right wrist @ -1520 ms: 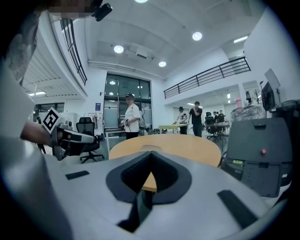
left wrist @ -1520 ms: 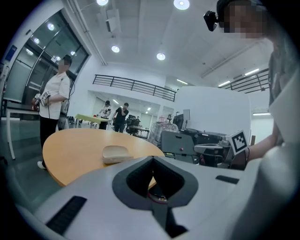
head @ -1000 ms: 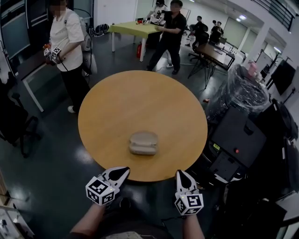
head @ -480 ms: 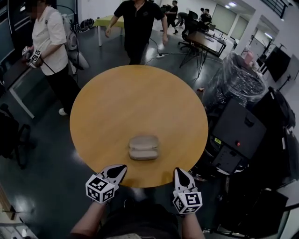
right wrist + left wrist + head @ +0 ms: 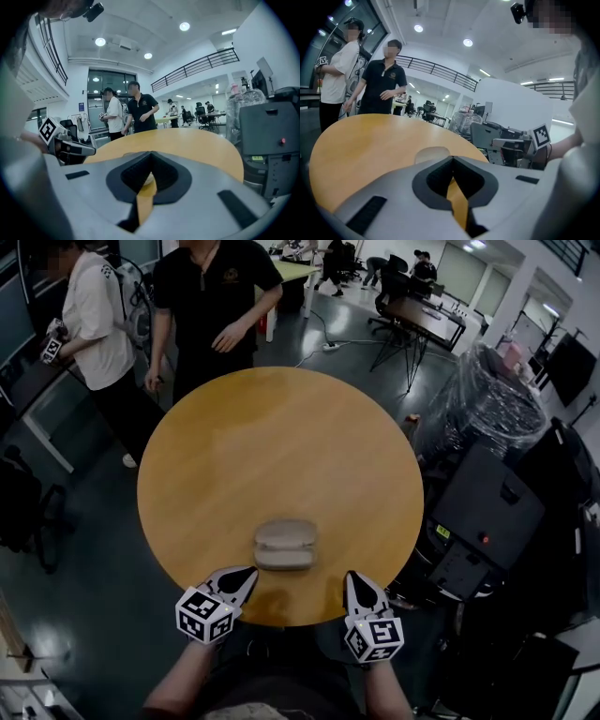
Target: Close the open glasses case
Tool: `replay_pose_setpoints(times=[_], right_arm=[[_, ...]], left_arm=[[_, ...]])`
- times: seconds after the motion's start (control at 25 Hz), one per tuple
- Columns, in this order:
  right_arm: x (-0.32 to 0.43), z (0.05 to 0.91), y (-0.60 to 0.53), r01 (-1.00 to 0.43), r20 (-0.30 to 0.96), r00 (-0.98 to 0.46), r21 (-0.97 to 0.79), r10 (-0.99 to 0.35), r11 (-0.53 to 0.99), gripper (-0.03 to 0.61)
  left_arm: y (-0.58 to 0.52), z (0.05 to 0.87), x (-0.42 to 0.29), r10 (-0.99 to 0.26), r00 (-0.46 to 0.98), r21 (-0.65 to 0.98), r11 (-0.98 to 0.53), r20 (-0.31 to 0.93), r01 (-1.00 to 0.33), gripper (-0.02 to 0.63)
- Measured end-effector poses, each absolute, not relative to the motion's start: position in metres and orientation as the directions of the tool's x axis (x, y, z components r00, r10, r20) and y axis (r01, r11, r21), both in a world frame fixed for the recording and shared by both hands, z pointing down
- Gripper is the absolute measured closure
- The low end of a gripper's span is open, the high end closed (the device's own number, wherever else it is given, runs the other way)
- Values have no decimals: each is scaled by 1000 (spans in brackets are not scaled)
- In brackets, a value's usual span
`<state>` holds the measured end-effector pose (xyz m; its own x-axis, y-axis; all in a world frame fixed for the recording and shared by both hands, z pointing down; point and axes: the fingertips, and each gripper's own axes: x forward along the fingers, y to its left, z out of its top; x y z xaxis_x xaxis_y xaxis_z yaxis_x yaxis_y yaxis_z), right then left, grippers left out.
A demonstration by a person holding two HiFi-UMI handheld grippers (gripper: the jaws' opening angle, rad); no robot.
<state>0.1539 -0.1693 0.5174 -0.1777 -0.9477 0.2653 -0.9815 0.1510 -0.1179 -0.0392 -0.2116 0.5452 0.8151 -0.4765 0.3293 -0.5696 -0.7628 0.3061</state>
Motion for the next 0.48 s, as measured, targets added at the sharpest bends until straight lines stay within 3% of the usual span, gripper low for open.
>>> replay_pose_setpoints(times=[0.48], right_arm=[[175,513,-242,-961,280,-276,-111,-920,255,589]], left_arm=[[-249,584,-19,-487,754,293,-716,440,-633,606]])
